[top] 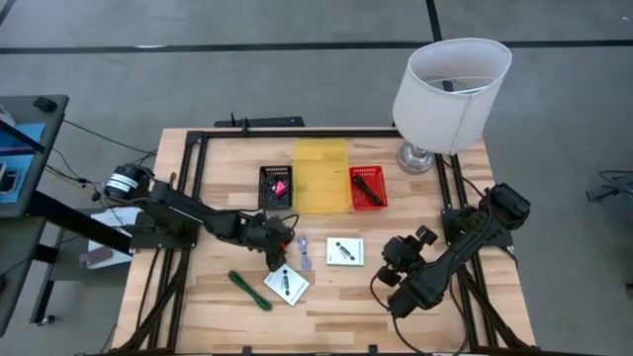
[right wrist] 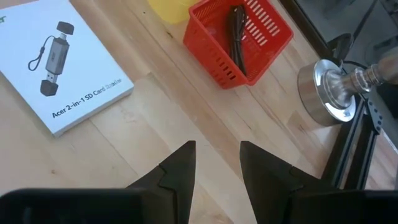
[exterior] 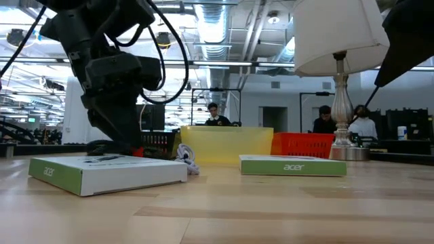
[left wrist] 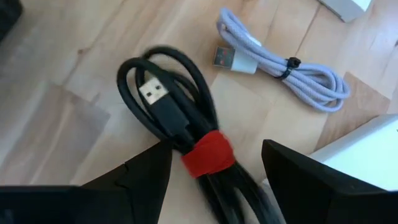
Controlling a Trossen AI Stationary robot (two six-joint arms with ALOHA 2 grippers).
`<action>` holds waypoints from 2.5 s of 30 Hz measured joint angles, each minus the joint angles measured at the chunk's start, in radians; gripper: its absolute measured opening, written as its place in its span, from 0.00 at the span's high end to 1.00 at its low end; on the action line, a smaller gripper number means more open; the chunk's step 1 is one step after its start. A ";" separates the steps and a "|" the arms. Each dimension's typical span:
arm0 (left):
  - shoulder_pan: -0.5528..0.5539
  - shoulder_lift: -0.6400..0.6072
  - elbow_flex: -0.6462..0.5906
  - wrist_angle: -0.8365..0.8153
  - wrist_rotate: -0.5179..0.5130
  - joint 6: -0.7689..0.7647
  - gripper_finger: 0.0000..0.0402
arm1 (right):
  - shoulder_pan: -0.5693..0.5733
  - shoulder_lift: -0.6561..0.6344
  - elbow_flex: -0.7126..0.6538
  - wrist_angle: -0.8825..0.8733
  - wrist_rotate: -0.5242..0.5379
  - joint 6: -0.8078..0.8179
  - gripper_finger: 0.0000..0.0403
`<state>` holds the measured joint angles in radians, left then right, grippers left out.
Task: Pick and place items into bin
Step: Put the black charger cable into the red bin
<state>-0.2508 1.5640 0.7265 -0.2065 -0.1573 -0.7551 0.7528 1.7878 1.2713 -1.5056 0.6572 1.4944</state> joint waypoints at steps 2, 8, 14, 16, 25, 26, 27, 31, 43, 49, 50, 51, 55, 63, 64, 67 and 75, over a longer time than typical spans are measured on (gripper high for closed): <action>0.000 0.013 0.003 -0.001 0.008 0.000 0.40 | 0.000 0.000 0.000 0.000 0.000 0.000 0.70; 0.004 0.022 0.004 0.017 0.021 0.004 0.40 | 0.000 0.000 0.000 0.000 0.001 -0.007 0.70; 0.005 0.022 0.004 0.018 0.014 0.006 0.45 | 0.000 0.000 0.000 0.003 0.002 -0.009 0.70; 0.005 0.022 0.004 0.019 0.014 0.011 0.51 | 0.000 0.000 0.000 0.003 0.002 -0.009 0.70; 0.005 0.022 0.004 0.040 0.012 0.061 0.91 | 0.000 0.000 0.000 0.014 0.002 -0.010 0.70; 0.005 0.022 0.004 0.042 0.006 0.066 0.93 | 0.000 0.000 0.000 0.017 0.002 -0.010 0.70; 0.004 0.021 0.004 0.043 -0.004 0.071 0.93 | 0.000 0.000 0.000 0.019 0.002 -0.010 0.70; 0.005 0.021 0.004 0.043 -0.025 0.079 0.93 | 0.000 0.000 0.000 0.023 0.002 -0.010 0.70; -0.014 0.022 0.097 0.000 -0.118 0.218 0.93 | 0.000 0.000 0.000 0.024 0.002 -0.011 0.70; -0.014 0.021 0.211 -0.017 -0.197 0.388 0.92 | 0.000 0.000 0.000 0.024 0.003 -0.011 0.70; -0.013 0.021 0.229 -0.020 -0.215 0.424 0.92 | 0.000 0.000 0.001 0.024 0.002 -0.011 0.70; -0.013 0.021 0.245 -0.024 -0.233 0.460 0.92 | 0.000 0.000 0.001 0.024 0.002 -0.011 0.70; -0.007 0.021 0.317 -0.048 -0.306 0.625 0.93 | 0.000 0.000 0.000 0.024 0.002 -0.011 0.70; 0.064 0.021 0.406 -0.064 -0.337 0.905 0.93 | 0.000 0.000 0.001 0.023 0.002 -0.012 0.70; 0.079 0.021 0.414 -0.075 -0.335 0.929 0.93 | 0.000 0.000 0.001 0.023 0.002 -0.012 0.70; 0.129 0.021 0.438 -0.099 -0.314 0.994 0.93 | 0.000 0.000 0.001 0.022 0.001 -0.012 0.70; 0.249 0.021 0.488 -0.106 -0.205 1.107 0.93 | 0.001 0.000 0.001 0.022 0.000 -0.012 0.70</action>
<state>-0.0017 1.5852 1.2150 -0.3123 -0.3624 0.3520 0.7536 1.7878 1.2719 -1.4834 0.6570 1.4826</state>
